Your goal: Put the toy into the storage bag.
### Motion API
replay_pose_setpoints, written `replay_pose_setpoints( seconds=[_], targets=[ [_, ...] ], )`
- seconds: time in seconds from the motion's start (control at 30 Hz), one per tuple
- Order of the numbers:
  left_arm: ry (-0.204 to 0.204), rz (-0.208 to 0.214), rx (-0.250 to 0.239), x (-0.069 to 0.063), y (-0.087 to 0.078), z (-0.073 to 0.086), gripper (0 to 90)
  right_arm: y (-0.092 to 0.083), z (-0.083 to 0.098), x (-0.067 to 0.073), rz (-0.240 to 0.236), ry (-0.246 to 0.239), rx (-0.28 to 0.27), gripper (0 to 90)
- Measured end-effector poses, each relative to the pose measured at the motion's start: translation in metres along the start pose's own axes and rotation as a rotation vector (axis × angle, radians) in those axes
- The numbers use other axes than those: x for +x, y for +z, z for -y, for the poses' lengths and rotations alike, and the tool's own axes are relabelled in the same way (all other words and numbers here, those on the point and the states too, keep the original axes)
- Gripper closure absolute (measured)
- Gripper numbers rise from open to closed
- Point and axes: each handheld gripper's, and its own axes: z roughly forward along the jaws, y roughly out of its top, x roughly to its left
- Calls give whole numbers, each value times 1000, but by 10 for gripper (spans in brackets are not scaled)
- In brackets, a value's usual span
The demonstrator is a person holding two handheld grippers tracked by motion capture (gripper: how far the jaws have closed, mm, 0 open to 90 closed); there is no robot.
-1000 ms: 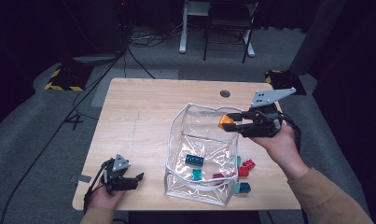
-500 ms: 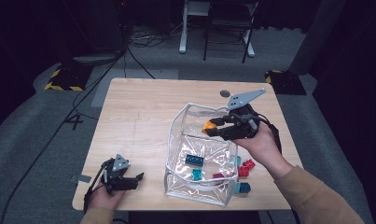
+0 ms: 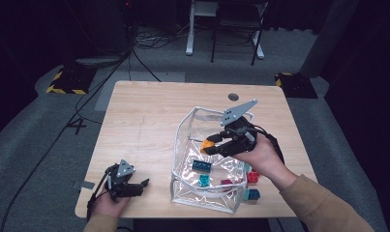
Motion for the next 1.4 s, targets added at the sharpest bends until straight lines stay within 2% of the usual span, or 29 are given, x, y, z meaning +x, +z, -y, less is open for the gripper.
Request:
replay_pose_setpoints(
  seconds=[0.07, 0.13, 0.37, 0.6, 0.93, 1.03, 1.2, 1.23, 1.4],
  targets=[
    [1, 0, 0, 0, 0, 0, 210, -2, 1, 0, -5, 10, -13, 458],
    [0, 0, 0, 0, 0, 0, 210, -7, 3, 0, -7, 14, -37, 441],
    [0, 0, 0, 0, 0, 0, 210, -36, 16, -3, 27, 31, -107, 445],
    [0, 0, 0, 0, 0, 0, 210, -66, 37, -10, 88, 62, -152, 449],
    [-1, 0, 0, 0, 0, 0, 210, -101, 69, -15, 176, 100, -181, 449],
    [0, 0, 0, 0, 0, 0, 210, -106, 79, -17, 208, 107, -179, 449],
    [2, 0, 1, 0, 0, 0, 210, -112, 90, -19, 235, 120, -180, 446],
    [2, 0, 1, 0, 0, 0, 210, -115, 96, -20, 260, 117, -172, 444],
    [2, 0, 1, 0, 0, 0, 210, -120, 111, -24, 292, 143, -172, 444]
  ],
)
